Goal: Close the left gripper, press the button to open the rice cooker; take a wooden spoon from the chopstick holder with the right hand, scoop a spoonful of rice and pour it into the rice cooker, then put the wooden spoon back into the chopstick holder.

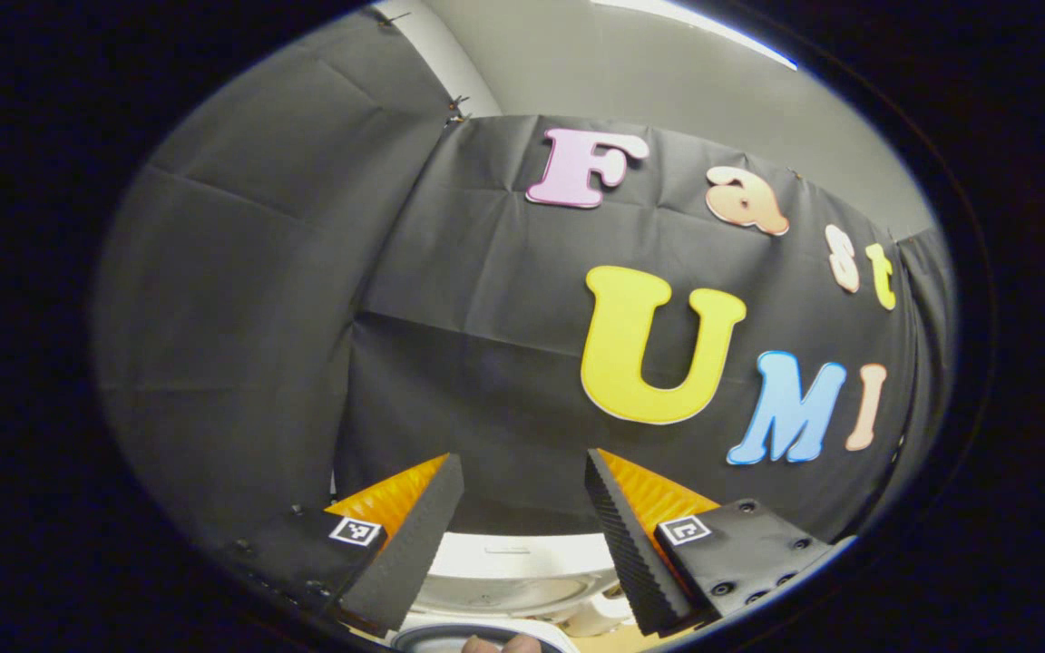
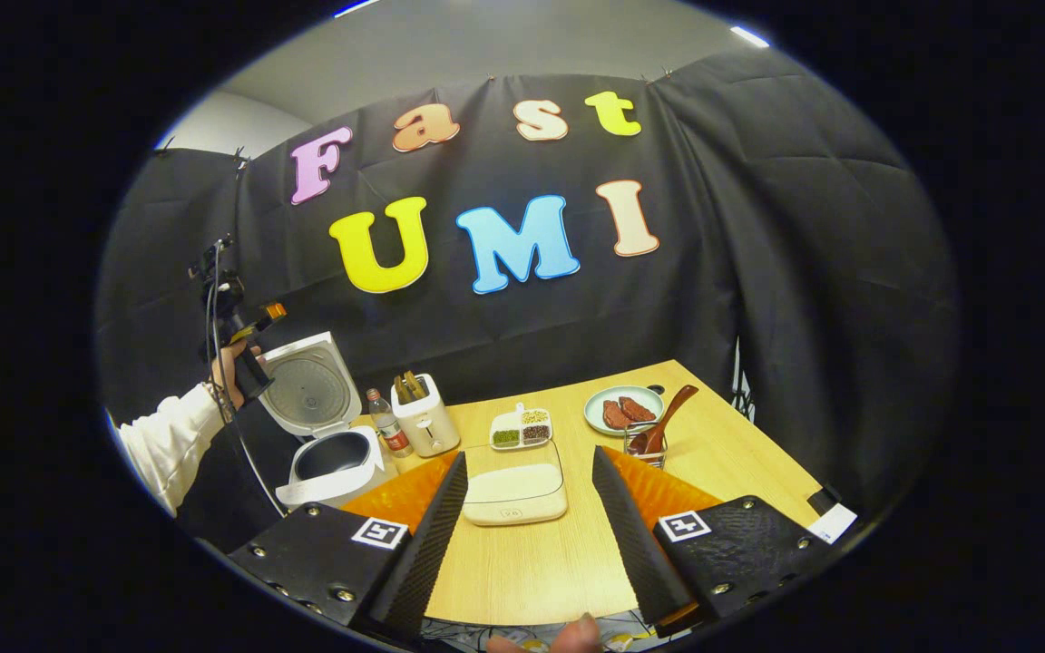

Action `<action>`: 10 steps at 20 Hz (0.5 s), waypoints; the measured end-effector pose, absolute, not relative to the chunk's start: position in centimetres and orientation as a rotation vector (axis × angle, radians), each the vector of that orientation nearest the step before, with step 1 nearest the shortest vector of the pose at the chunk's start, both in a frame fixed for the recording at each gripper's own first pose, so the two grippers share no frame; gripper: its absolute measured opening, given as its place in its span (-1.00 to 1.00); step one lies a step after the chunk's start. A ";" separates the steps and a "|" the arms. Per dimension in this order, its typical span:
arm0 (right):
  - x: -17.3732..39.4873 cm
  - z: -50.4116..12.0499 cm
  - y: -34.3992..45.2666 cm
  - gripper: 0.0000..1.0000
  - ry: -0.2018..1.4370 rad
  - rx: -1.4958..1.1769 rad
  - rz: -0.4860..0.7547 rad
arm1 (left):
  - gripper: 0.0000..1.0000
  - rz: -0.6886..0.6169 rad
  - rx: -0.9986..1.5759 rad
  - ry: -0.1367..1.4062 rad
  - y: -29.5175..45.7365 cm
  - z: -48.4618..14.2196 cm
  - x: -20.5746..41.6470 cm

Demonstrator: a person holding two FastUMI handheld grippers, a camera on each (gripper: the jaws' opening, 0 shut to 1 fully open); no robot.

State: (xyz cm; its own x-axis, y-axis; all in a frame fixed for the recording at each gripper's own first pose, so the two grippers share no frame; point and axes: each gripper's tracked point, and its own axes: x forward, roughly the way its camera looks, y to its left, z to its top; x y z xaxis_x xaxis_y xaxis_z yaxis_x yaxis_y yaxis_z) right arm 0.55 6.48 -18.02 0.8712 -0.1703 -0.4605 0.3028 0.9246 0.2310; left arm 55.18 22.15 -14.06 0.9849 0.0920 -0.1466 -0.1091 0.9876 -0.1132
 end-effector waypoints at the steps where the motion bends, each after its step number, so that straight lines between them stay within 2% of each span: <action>1: 0.6 -18.0 6.9 0.70 0.454 0.303 -0.241 | 0.94 0.109 -0.095 0.166 22.2 -15.2 56.1; 4: 0.8 -18.4 7.6 0.71 0.484 0.302 -0.222 | 0.91 0.124 -0.030 0.310 22.9 -20.3 57.5; 6: 0.8 -18.5 7.6 0.70 0.487 0.301 -0.217 | 0.89 0.132 0.084 0.321 22.8 -20.5 58.0; 10: 0.6 -19.4 7.9 0.71 0.514 0.320 -0.212 | 0.96 0.165 0.064 0.343 22.9 -20.3 57.2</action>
State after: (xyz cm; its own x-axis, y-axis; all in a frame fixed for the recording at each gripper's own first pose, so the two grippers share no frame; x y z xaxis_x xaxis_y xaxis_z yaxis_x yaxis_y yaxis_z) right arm 0.57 7.90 -19.42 0.8508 -0.1183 -0.5120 0.2772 0.9288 0.2460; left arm 57.16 22.88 -20.28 0.9283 0.1717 -0.3298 -0.1499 0.9845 0.0908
